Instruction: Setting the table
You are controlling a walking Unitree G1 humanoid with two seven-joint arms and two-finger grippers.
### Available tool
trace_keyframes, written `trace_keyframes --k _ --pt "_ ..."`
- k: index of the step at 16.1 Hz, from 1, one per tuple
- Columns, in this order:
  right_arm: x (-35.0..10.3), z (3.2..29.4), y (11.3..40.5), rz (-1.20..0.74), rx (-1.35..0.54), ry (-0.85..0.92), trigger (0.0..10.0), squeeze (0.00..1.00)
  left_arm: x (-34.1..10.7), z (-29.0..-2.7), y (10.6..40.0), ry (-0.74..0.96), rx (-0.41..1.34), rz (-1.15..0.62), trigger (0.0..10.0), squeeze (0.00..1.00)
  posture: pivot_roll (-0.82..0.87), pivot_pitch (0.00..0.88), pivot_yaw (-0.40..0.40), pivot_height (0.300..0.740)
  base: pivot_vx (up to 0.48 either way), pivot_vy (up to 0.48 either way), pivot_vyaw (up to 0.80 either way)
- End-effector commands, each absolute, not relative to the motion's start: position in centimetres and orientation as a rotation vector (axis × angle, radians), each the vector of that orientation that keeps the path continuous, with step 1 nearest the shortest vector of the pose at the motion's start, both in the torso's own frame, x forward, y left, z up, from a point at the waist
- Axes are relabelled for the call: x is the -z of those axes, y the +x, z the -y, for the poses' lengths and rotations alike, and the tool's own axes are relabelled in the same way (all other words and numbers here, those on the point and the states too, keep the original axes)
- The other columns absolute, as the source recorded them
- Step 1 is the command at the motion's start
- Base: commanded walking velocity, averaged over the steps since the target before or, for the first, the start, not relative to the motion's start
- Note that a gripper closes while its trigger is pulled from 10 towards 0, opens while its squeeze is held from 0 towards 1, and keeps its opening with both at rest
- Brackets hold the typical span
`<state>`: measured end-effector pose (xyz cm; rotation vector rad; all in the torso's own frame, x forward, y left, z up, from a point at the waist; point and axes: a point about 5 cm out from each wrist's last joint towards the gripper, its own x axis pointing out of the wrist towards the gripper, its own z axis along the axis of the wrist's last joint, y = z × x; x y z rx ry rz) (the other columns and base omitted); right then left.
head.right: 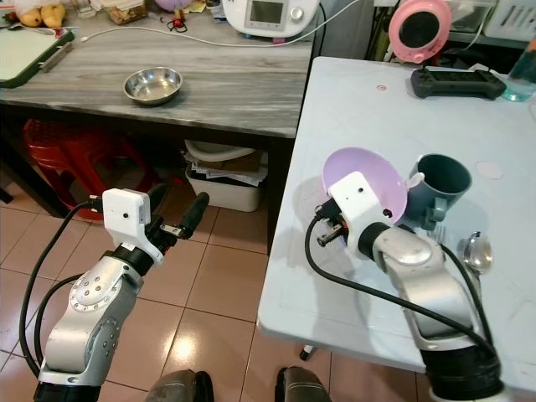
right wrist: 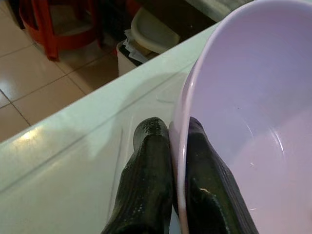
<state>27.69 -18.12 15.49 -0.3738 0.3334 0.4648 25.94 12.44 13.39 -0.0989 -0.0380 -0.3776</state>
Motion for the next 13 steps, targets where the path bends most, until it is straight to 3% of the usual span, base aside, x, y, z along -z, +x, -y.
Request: trace_keyframes --k 1,6,13 --pt "-15.2 17.9 27.8 -0.306 -0.429 -0.375 0.0 0.0 -13.4 -12.4 25.9 -0.094 0.384 0.033 10.0 0.0 -0.04 0.106 0.031 0.74 0.0 0.0 0.0" --pt "-16.9 17.0 28.5 -0.082 -0.245 -0.258 0.0 0.0 -13.6 -11.9 25.9 -0.076 0.424 0.044 10.0 0.0 -0.04 0.109 0.027 0.74 0.0 0.408 0.0" --pt "-17.5 15.9 28.2 0.027 -0.194 -0.177 0.0 0.0 -14.1 -12.5 26.5 -0.046 0.401 0.08 10.0 0.0 -0.05 0.108 0.027 0.74 0.0 0.48 0.0"
